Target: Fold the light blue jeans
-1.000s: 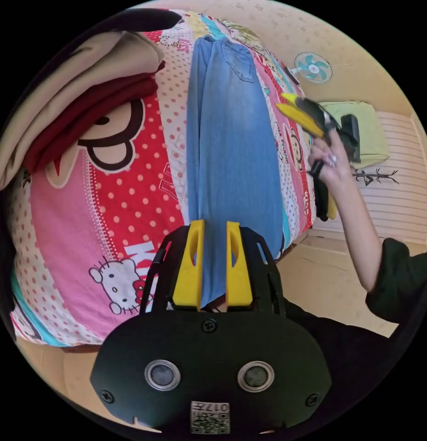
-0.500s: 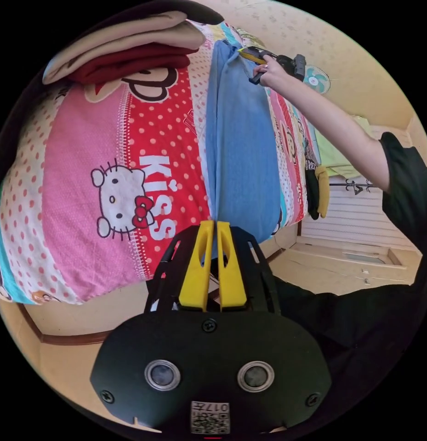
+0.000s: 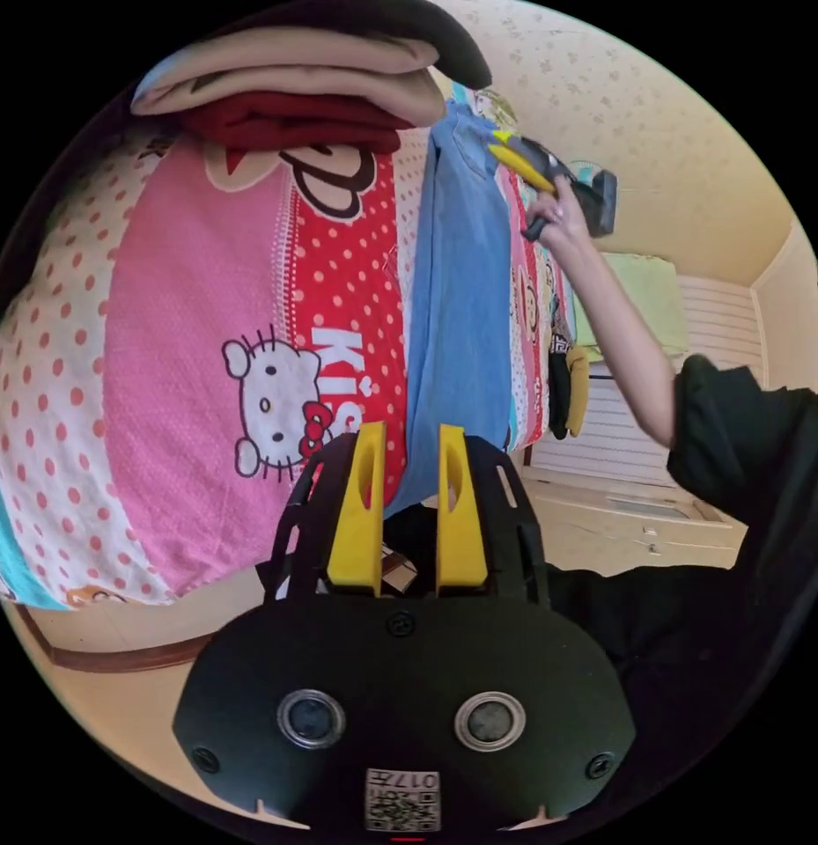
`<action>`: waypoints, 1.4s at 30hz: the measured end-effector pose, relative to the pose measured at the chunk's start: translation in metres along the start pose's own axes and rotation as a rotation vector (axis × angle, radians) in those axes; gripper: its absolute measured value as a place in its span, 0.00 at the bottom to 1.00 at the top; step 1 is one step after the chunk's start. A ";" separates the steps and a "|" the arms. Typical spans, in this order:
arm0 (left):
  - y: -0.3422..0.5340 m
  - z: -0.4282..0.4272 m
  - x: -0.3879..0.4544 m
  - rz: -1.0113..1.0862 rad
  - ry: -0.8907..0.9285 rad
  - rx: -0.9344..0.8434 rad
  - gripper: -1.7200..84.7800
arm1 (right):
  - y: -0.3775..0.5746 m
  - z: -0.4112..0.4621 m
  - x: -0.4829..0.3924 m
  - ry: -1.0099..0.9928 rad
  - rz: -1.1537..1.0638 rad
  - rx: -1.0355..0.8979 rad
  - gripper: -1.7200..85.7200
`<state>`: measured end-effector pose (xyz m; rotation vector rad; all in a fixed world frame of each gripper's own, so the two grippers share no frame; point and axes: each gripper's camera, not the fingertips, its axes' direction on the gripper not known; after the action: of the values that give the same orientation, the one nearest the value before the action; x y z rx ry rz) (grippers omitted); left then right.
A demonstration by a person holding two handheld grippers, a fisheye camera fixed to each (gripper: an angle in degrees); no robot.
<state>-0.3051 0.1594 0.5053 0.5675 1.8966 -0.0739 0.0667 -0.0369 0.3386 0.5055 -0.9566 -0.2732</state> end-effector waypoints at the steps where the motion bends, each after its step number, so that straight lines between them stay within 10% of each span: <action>1: -0.012 -0.002 -0.006 0.004 0.026 0.024 0.15 | 0.032 -0.021 0.014 -0.008 0.021 -0.009 0.15; 10: -0.126 0.041 -0.005 0.148 0.106 0.027 0.18 | 0.283 -0.095 0.100 -0.330 0.458 -0.013 0.21; 23: -0.135 0.121 -0.003 0.161 0.153 -0.258 0.11 | 0.304 -0.072 0.142 -0.670 0.427 -0.177 0.15; 32: -0.066 0.084 0.067 0.248 0.243 -0.149 0.02 | 0.319 -0.150 0.089 -0.811 0.175 -0.214 0.04; 42: 0.048 -0.067 0.300 0.673 0.462 0.283 0.01 | 0.307 -0.444 -0.015 -0.982 -0.313 0.113 0.03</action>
<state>-0.4281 0.3275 0.2742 1.4916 2.0417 0.2513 0.4281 0.3597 0.2789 0.6343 -1.8538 -0.7949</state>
